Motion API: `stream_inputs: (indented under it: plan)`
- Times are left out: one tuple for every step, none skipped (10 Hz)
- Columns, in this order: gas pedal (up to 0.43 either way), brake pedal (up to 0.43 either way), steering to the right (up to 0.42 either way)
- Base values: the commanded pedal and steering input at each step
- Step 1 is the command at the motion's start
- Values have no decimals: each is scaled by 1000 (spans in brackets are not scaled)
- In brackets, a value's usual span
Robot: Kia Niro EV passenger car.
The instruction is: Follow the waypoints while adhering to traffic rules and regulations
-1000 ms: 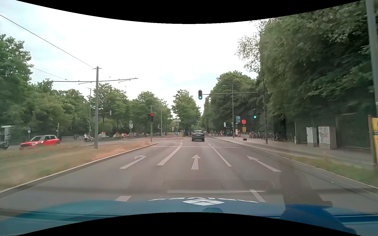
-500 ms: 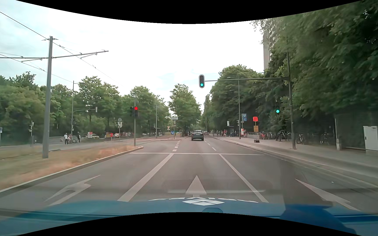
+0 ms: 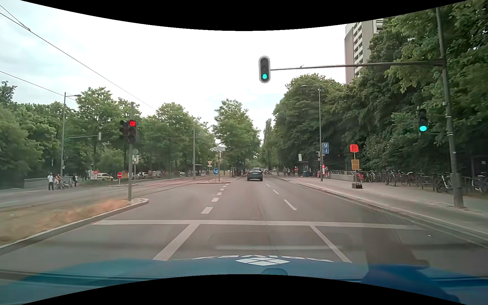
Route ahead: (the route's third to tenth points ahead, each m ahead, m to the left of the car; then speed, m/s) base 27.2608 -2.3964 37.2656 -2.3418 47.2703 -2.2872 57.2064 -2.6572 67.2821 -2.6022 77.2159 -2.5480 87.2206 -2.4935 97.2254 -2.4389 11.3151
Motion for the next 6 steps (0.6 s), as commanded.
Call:
stream_inputs:
  plan:
    - [130, 0, -8]
    - [138, 0, -9]
    - [138, 0, -10]
    - [138, 0, -11]
    - [138, 0, -10]
    - [138, 0, -11]
